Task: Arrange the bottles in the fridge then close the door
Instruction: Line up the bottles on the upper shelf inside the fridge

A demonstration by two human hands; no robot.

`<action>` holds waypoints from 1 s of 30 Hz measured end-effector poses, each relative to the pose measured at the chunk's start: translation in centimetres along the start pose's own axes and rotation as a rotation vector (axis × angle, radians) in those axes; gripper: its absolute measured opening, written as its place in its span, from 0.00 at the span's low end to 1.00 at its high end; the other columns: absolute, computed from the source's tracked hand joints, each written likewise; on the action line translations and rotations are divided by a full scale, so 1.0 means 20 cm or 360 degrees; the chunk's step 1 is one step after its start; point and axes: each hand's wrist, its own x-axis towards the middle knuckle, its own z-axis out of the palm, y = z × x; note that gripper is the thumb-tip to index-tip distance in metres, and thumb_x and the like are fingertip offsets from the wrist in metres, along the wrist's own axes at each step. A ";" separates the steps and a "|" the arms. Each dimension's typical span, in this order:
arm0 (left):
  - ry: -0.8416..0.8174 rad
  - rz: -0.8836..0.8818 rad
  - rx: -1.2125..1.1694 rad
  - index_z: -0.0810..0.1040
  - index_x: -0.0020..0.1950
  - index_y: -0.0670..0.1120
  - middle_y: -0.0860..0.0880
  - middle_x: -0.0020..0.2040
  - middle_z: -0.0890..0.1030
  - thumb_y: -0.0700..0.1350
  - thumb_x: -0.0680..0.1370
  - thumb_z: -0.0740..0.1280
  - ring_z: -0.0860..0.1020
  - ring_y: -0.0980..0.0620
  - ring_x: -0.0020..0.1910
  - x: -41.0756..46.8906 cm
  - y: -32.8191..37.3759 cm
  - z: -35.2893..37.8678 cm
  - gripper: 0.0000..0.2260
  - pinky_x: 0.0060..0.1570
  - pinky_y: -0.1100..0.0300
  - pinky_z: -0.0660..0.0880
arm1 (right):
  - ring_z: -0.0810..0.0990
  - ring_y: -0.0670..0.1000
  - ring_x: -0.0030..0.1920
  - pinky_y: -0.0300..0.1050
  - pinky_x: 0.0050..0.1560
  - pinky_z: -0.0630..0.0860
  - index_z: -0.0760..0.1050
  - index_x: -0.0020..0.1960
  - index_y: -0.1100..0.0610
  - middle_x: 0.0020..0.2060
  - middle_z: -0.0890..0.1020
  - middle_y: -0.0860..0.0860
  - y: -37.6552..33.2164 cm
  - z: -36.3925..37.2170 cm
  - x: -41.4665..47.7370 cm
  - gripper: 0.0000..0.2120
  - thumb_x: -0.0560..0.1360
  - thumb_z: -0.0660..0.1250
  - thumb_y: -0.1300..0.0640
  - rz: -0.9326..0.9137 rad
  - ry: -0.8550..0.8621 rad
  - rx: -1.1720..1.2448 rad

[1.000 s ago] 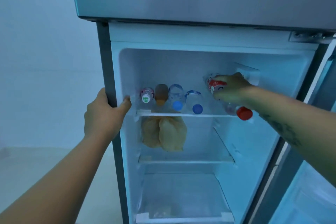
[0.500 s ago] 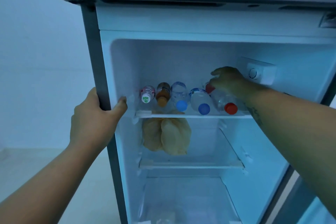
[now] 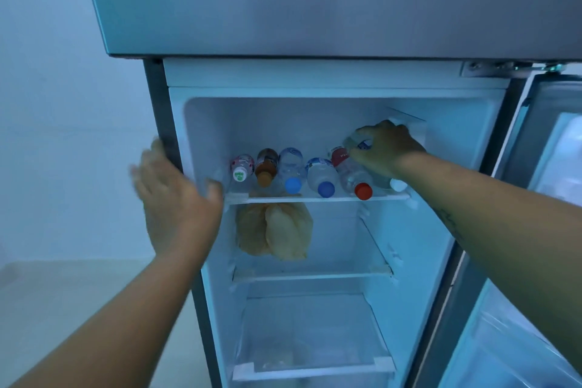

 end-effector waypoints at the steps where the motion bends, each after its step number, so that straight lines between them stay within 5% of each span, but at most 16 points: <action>1: 0.0116 0.0368 0.0158 0.58 0.77 0.45 0.35 0.73 0.65 0.50 0.74 0.68 0.61 0.30 0.72 -0.04 0.02 0.01 0.34 0.70 0.36 0.63 | 0.56 0.60 0.73 0.59 0.66 0.66 0.60 0.75 0.44 0.73 0.62 0.54 0.01 0.01 -0.02 0.31 0.74 0.61 0.39 -0.0007 -0.0017 -0.0034; 3: 0.0089 0.1223 0.0433 0.62 0.77 0.50 0.34 0.75 0.65 0.57 0.72 0.69 0.59 0.29 0.74 -0.09 0.07 0.07 0.35 0.73 0.35 0.56 | 0.42 0.61 0.77 0.63 0.72 0.54 0.46 0.77 0.40 0.78 0.47 0.53 0.05 0.04 -0.06 0.42 0.70 0.64 0.34 -0.0027 -0.0055 -0.0285; 5: -0.0141 0.1655 0.0680 0.61 0.78 0.57 0.38 0.78 0.61 0.65 0.70 0.66 0.56 0.30 0.75 -0.09 0.09 0.18 0.38 0.71 0.31 0.56 | 0.29 0.62 0.74 0.67 0.73 0.41 0.31 0.75 0.41 0.76 0.32 0.53 0.10 0.11 -0.11 0.56 0.64 0.65 0.27 -0.0106 -0.0068 -0.0704; 10: -0.0544 0.1217 0.0878 0.38 0.77 0.65 0.48 0.81 0.39 0.77 0.67 0.49 0.42 0.32 0.77 -0.10 0.22 0.43 0.44 0.72 0.31 0.41 | 0.24 0.63 0.72 0.71 0.71 0.40 0.24 0.72 0.40 0.75 0.29 0.52 0.18 0.28 -0.20 0.56 0.62 0.57 0.20 -0.0051 -0.0012 -0.0731; 15: -0.0654 0.1081 0.0855 0.32 0.76 0.64 0.49 0.81 0.39 0.74 0.69 0.36 0.44 0.33 0.77 -0.14 0.22 0.63 0.37 0.72 0.32 0.48 | 0.27 0.63 0.73 0.67 0.72 0.36 0.27 0.73 0.40 0.77 0.33 0.52 0.22 0.38 -0.19 0.43 0.71 0.48 0.25 -0.0097 0.0060 -0.0643; 23: -0.0814 0.1107 0.0841 0.40 0.80 0.61 0.52 0.82 0.45 0.66 0.80 0.42 0.45 0.31 0.78 -0.08 0.21 0.84 0.29 0.73 0.32 0.49 | 0.38 0.66 0.76 0.70 0.71 0.40 0.41 0.76 0.41 0.78 0.50 0.47 0.24 0.53 -0.13 0.25 0.81 0.39 0.40 -0.0107 0.0155 -0.0464; 30: -0.0742 0.1226 0.0760 0.65 0.78 0.54 0.45 0.73 0.72 0.63 0.79 0.45 0.65 0.24 0.69 0.02 0.14 0.96 0.30 0.64 0.30 0.66 | 0.42 0.67 0.75 0.71 0.69 0.51 0.45 0.76 0.41 0.77 0.56 0.45 0.25 0.60 -0.03 0.24 0.81 0.42 0.41 -0.0039 0.0273 -0.0474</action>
